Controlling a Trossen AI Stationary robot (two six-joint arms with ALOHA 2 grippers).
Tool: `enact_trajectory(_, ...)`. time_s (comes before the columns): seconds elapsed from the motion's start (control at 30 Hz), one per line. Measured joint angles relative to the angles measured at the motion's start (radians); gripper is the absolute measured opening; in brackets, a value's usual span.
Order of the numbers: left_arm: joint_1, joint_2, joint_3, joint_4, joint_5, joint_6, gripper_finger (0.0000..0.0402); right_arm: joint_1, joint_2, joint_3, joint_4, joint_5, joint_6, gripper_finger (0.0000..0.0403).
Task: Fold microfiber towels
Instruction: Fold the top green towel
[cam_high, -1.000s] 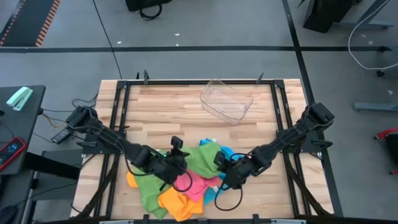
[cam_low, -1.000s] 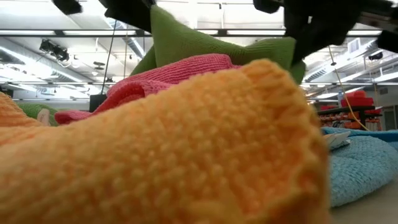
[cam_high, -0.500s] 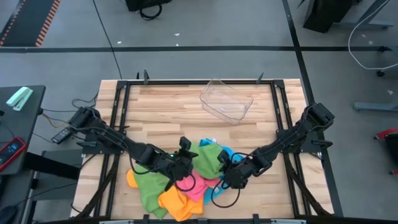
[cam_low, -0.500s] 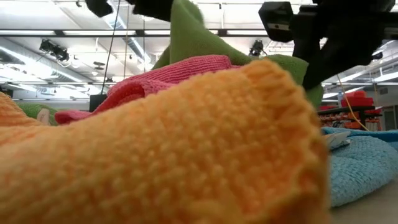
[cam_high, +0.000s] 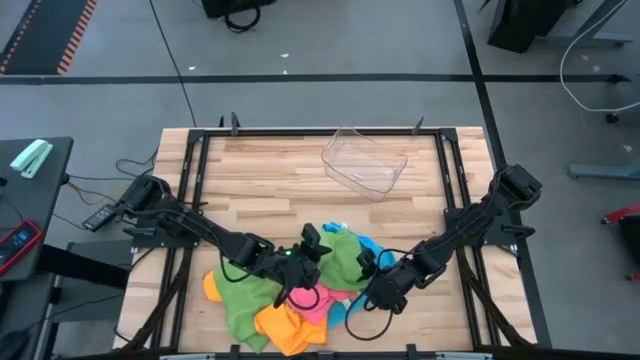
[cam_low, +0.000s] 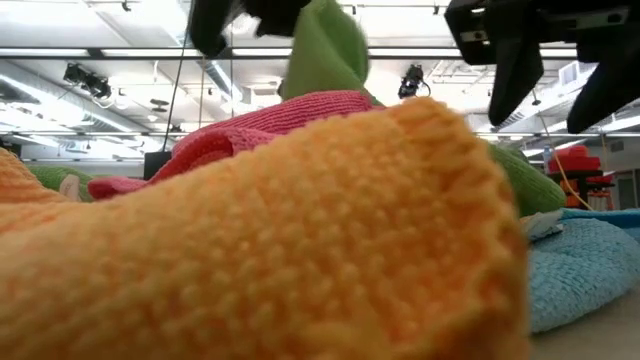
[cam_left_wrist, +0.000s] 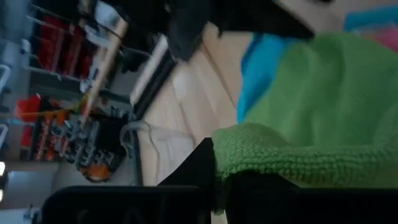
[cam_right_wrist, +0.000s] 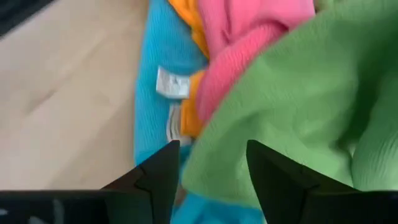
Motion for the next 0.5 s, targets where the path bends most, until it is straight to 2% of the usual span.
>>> enact_trajectory(0.1,0.006,0.016,0.0,0.037,0.019,0.035,0.0023,-0.001,-0.02,0.0,-0.078,0.005,0.04,0.0193)
enact_trajectory(0.27,0.01,0.047,0.0,0.106,0.025,0.097,0.0015,-0.001,-0.041,0.0,-0.107,0.007,0.081,0.0193)
enact_trajectory(0.5,0.02,0.103,0.0,0.17,0.093,0.11,0.003,0.004,-0.054,-0.001,-0.13,0.006,0.113,0.0193)
